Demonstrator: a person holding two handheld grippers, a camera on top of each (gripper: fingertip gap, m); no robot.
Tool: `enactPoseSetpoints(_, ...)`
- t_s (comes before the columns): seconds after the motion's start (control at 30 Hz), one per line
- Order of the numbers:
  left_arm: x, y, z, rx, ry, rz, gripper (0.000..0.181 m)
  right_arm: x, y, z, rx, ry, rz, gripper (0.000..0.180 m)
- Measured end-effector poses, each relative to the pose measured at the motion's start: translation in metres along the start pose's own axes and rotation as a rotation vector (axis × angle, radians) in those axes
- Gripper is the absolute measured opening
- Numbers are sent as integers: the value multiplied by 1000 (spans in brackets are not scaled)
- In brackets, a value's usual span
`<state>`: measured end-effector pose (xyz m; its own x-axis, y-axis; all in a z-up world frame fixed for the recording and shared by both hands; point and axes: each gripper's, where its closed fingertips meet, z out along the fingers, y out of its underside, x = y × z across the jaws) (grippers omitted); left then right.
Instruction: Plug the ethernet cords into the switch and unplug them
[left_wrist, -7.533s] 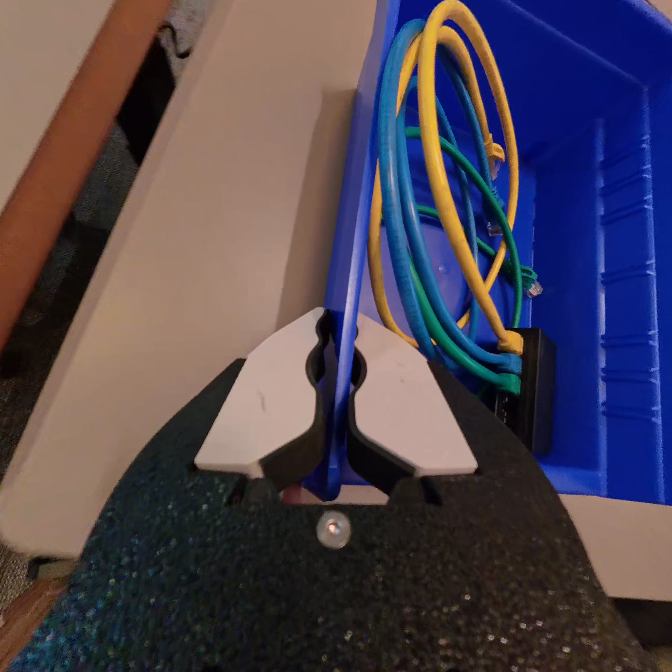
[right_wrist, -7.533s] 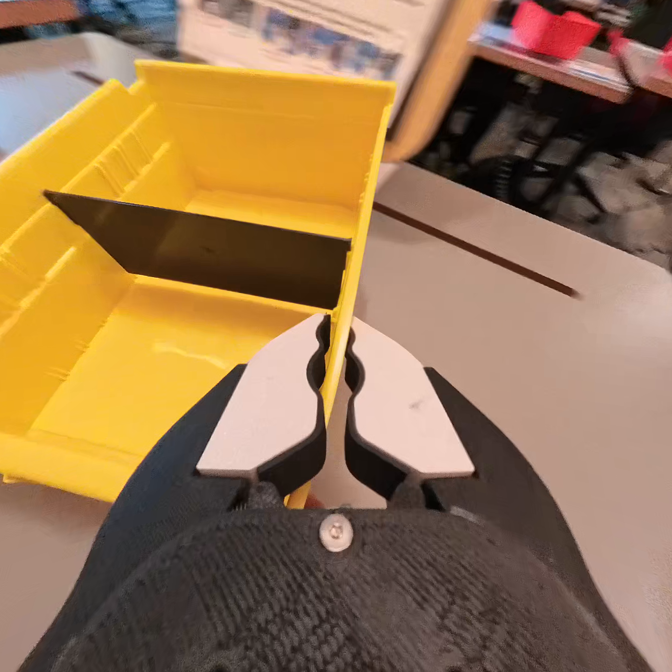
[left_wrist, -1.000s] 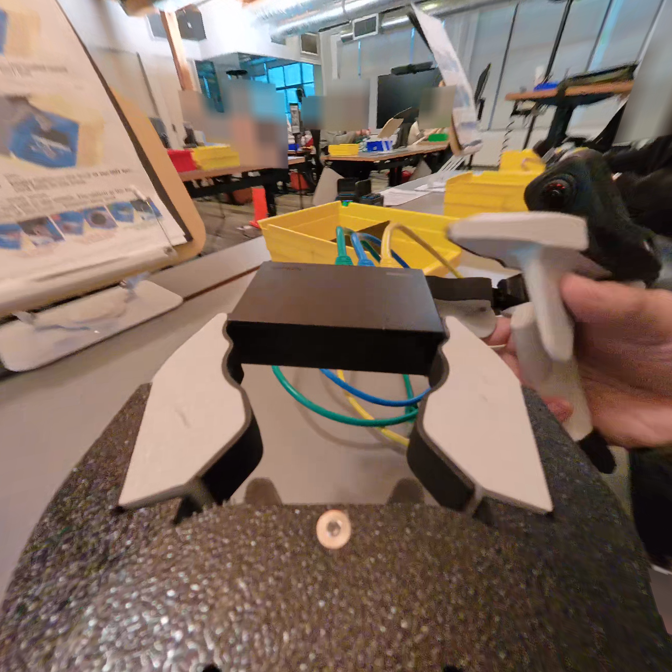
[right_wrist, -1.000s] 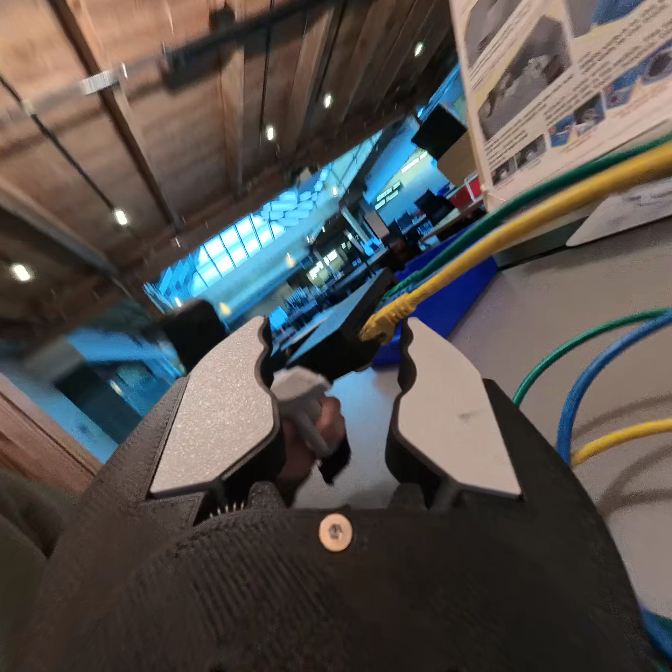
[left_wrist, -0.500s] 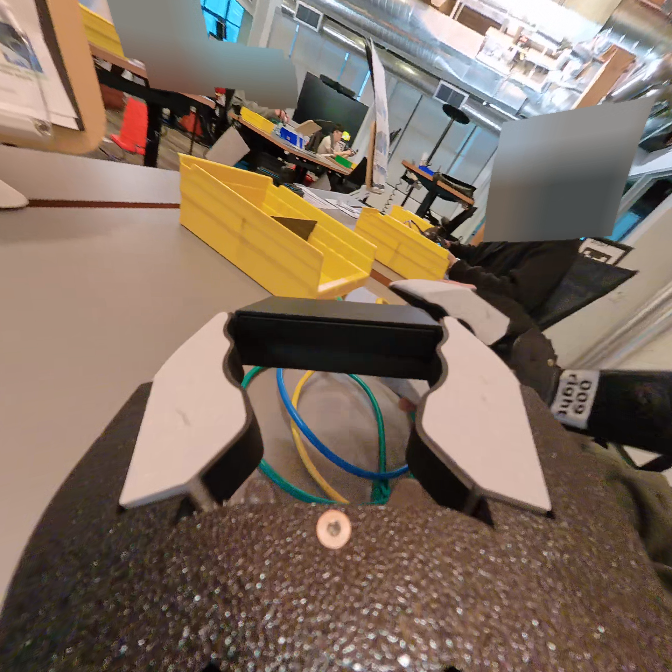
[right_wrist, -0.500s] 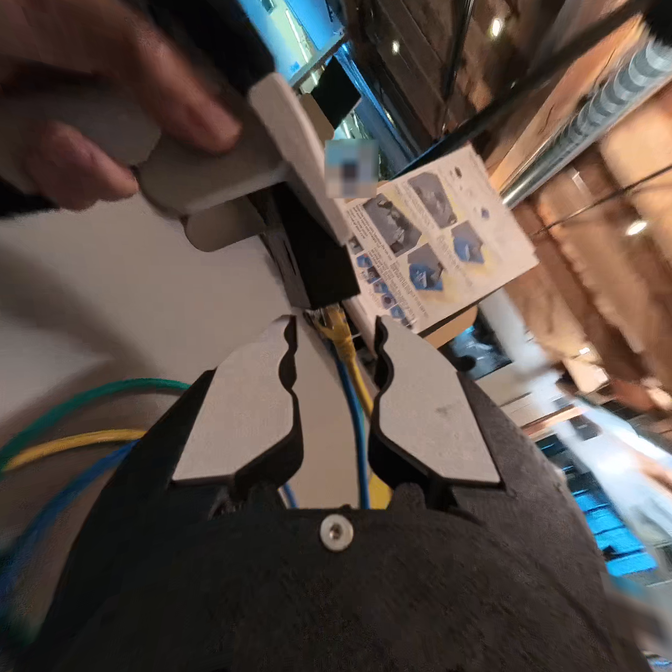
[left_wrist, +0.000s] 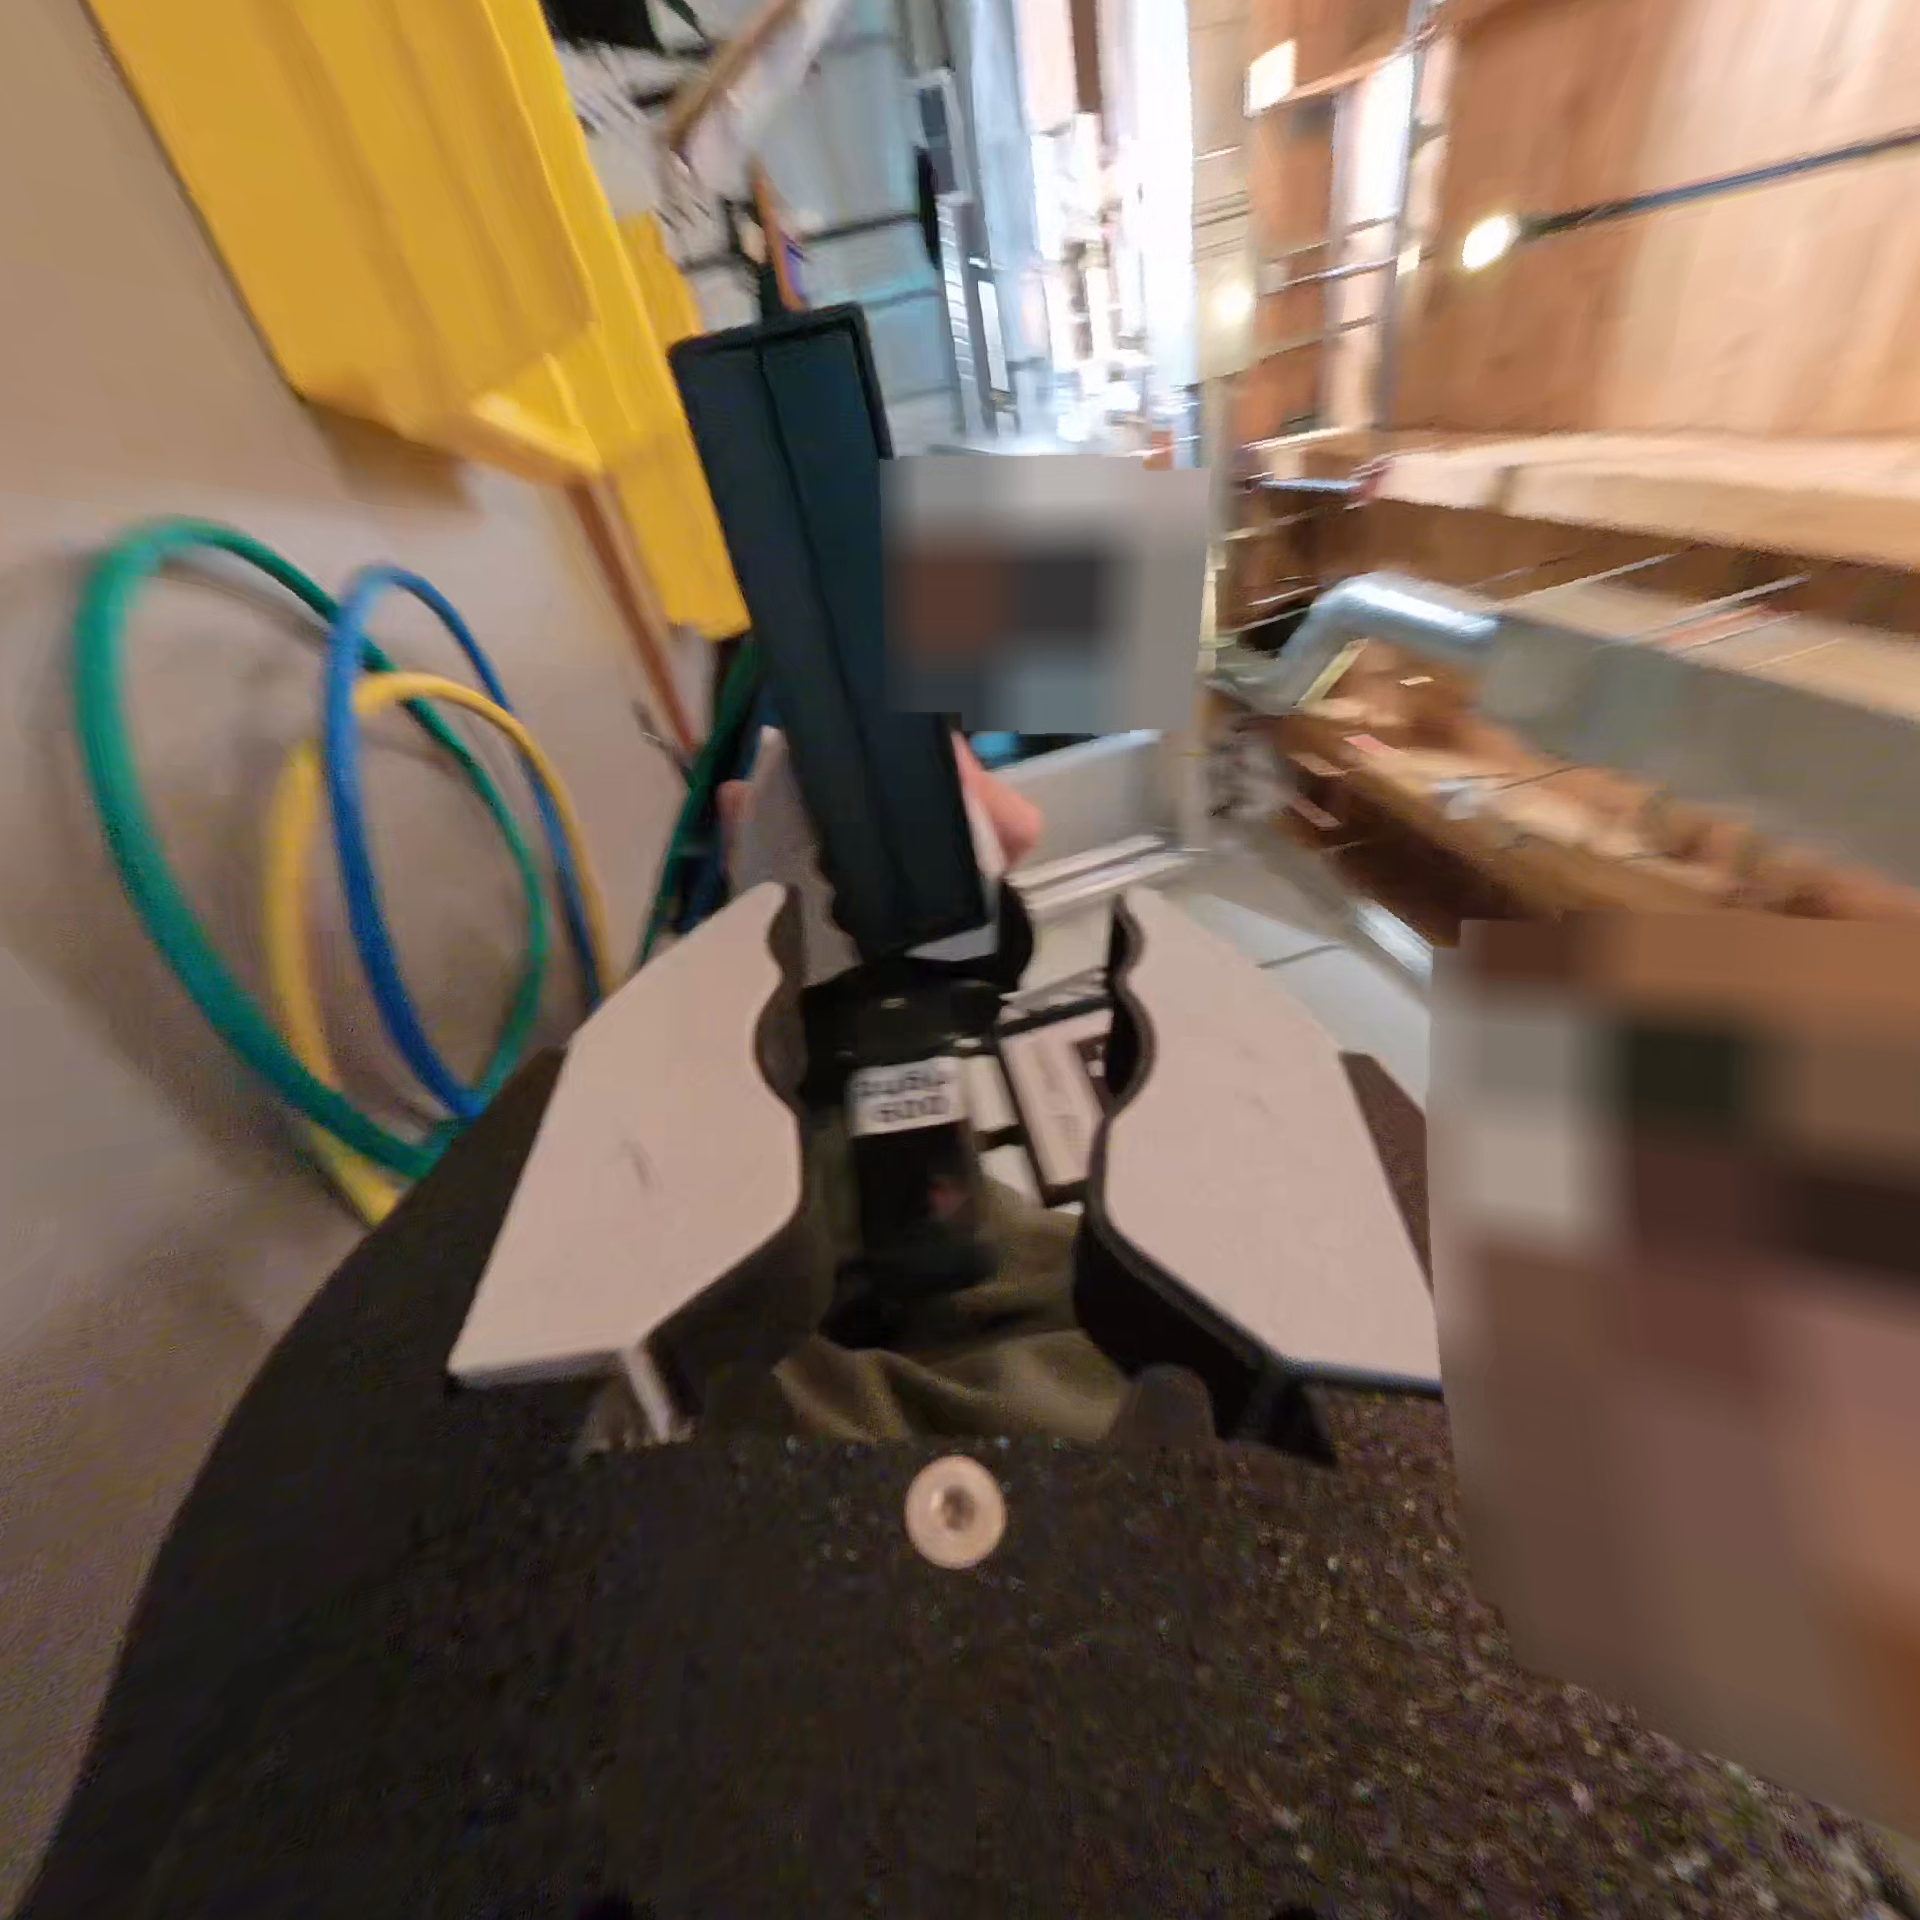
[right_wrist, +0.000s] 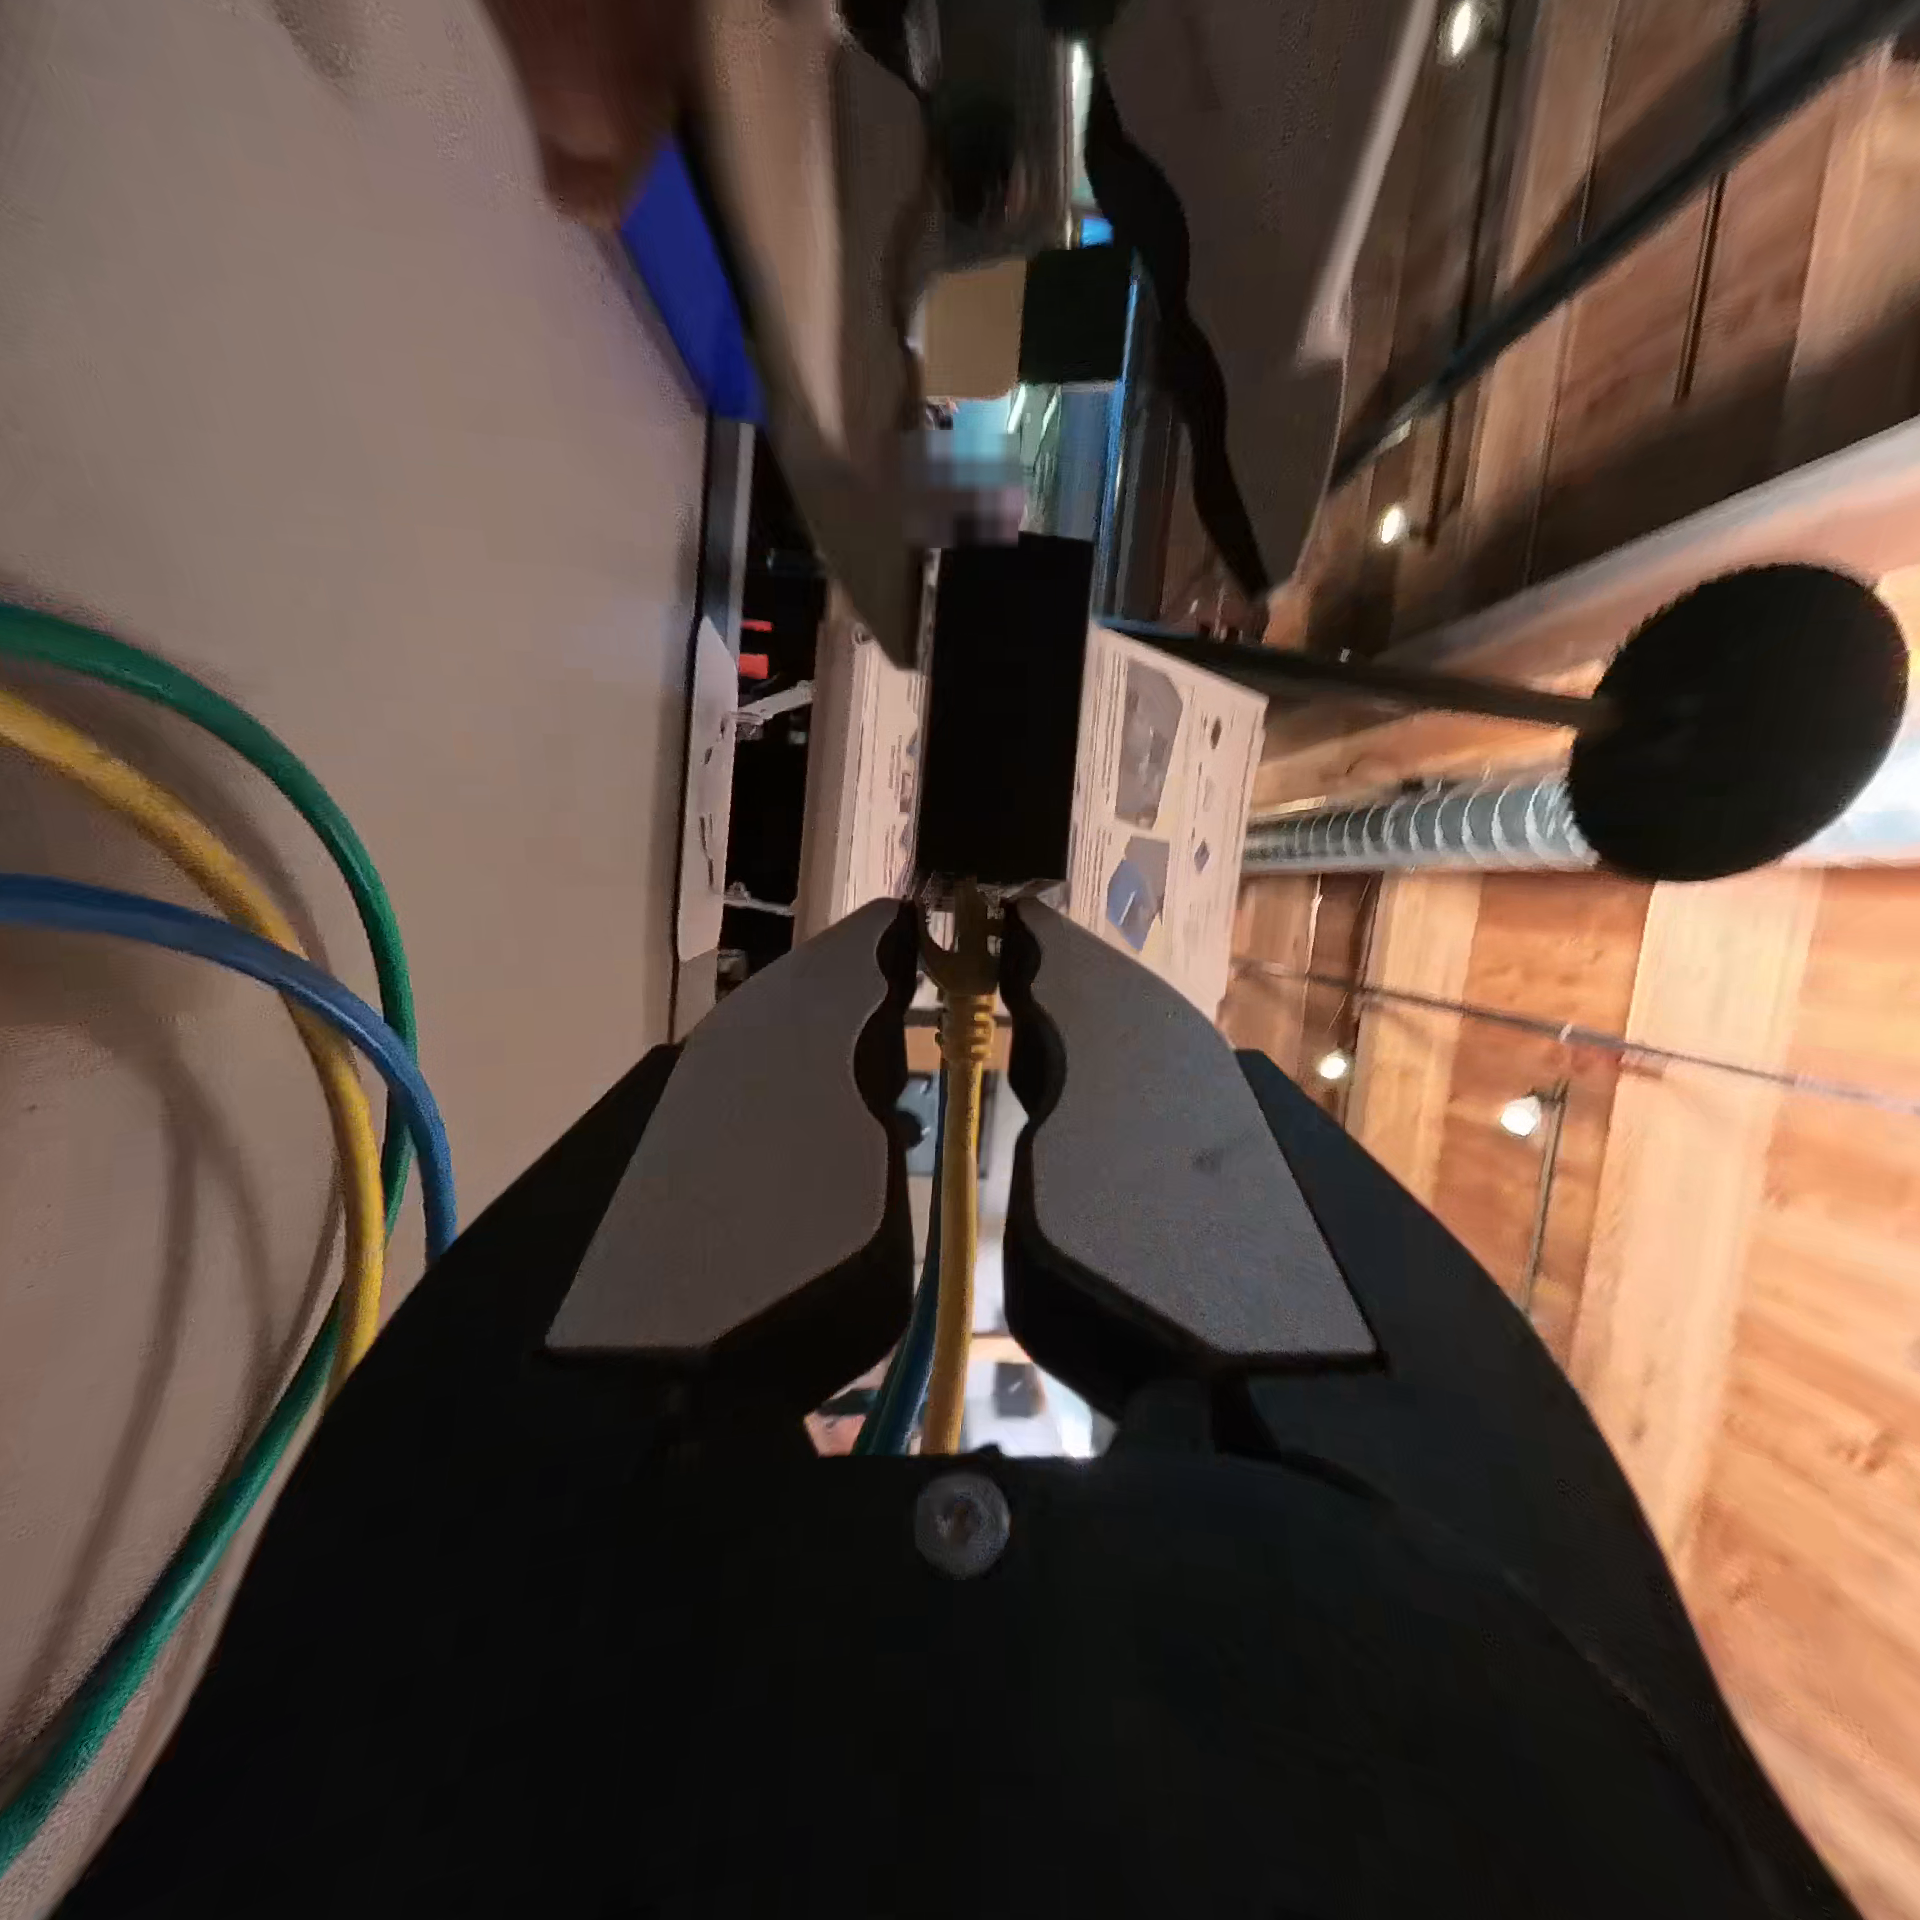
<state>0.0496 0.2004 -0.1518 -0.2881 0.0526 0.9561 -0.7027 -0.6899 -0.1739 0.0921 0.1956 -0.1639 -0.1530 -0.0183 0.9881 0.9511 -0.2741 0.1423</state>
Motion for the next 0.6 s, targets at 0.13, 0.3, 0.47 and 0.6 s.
enactPoseSetpoints(0.13, -15, -6, 5, -6, -59, -54, 51, -9, -12, 0, 80, -23, -121, 15)
enactPoseSetpoints(0.3, -19, -20, 17, 80, -52, 30, 27, -3, 2, 5, 51, -36, 22, 16)
enactPoseSetpoints(0.47, -28, -27, 23, 216, -15, 15, 27, 3, 36, -10, -130, -67, 868, 53)
enactPoseSetpoints(0.6, -39, -32, 22, 303, 4, -18, 27, 3, 28, -30, 8, -39, 2037, 39)
